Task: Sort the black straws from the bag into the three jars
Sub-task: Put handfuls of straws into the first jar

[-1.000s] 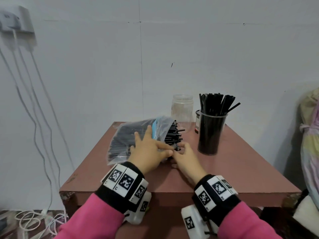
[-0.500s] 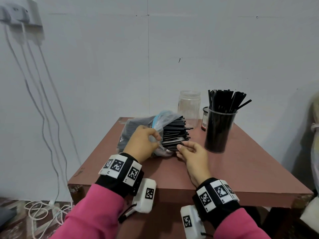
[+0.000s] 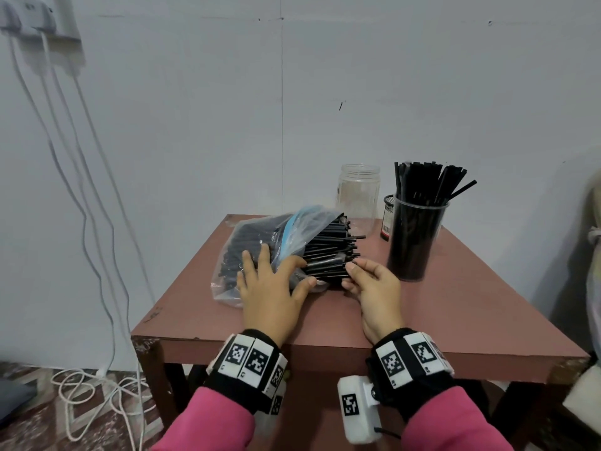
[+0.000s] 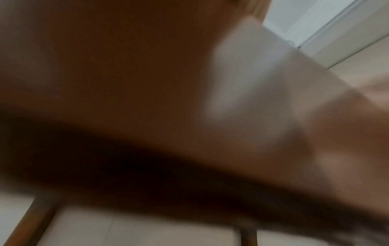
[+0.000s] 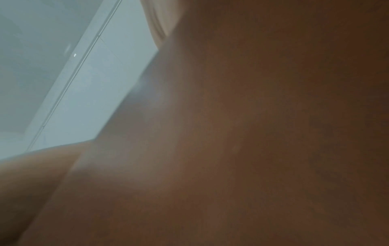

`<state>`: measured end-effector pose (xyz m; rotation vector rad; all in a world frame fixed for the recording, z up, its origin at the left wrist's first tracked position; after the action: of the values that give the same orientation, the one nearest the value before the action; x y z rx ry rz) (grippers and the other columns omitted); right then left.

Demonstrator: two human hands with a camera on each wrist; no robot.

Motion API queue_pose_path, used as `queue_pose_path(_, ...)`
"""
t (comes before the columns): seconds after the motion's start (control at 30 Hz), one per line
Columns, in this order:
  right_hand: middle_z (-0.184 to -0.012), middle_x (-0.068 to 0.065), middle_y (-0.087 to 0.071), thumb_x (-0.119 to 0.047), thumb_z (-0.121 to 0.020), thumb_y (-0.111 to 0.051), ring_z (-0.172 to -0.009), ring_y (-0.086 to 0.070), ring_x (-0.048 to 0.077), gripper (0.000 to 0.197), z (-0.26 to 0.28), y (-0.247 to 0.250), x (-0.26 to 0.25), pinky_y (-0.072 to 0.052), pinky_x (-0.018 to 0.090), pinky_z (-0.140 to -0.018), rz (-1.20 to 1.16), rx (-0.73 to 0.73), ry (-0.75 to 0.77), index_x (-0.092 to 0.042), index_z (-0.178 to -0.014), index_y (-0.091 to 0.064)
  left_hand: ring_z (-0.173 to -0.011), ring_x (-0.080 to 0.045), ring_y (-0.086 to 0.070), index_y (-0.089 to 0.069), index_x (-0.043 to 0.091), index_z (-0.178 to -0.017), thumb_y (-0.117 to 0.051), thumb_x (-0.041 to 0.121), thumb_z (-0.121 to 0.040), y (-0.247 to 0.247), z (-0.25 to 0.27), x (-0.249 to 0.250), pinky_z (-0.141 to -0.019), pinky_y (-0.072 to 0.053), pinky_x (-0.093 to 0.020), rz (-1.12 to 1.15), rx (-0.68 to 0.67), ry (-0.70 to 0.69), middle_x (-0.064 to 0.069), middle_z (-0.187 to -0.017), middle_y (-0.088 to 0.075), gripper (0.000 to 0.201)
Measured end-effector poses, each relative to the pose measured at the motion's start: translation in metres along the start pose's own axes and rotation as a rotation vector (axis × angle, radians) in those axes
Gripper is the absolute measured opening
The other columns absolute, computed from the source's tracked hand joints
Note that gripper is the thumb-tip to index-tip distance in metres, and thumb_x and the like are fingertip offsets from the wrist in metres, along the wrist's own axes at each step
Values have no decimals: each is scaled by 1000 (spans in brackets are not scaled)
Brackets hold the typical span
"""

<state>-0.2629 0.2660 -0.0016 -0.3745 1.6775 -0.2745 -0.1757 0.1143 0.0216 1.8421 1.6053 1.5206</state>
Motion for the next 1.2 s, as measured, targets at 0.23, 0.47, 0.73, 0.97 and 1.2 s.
queue_pose_path(0.23, -77, 2, -65, -16, -91, -65, -61, -62, 8, 18, 1, -6, 3, -51, 22, -57, 126, -71, 10, -10, -107, -61, -145, -24, -8, -54, 47, -122, -56, 47, -90, 0, -11, -2, -112, -15, -48, 26, 53, -19, -1, -156, -25, 32)
queue_pose_path(0.47, -86, 4, -63, -17, -95, -59, -59, -62, 8, 20, 2, 2, -4, -54, 22, -57, 25, 62, 49, -12, -114, -57, -146, -23, -4, -51, 46, -127, -53, 43, -93, -3, -10, -5, -114, -14, -49, 39, 35, -27, -1, -158, -21, 34)
queue_pose_path(0.73, -71, -1, -67, -16, -93, -63, -60, -65, 9, 6, 4, -1, -3, -56, 29, -66, 154, 55, 92, -21, -90, -64, -147, -24, -1, -47, 46, -130, -51, 44, -95, -5, -10, -5, -114, -14, -49, 1, 0, -36, -1, -159, -16, 35)
queue_pose_path(0.97, -61, -2, -61, -27, -94, -60, -50, -56, 11, 9, -1, 11, -3, -49, 30, -52, 87, 191, 90, -26, -98, -52, -147, -25, -2, -45, 44, -133, -49, 43, -96, -4, -10, -5, -114, -15, -50, -1, 5, -25, -1, -159, -16, 37)
queue_pose_path(1.2, -79, 1, -64, -39, -80, -70, -62, -60, 14, 31, -3, 12, 2, -52, 41, -64, 184, 189, 91, -25, -100, -49, -147, -25, -2, -44, 44, -133, -48, 42, -97, -5, -10, -4, -114, -15, -50, -7, -2, -26, -1, -159, -16, 37)
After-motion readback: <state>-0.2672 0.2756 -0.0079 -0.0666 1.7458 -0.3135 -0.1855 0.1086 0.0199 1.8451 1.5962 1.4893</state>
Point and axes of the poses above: each hand's wrist, its own z-axis away from the middle knuckle, its own y-axis out of the back of the hand, x = y × z, the point moved 5 cm from there along -z, towards the middle knuckle
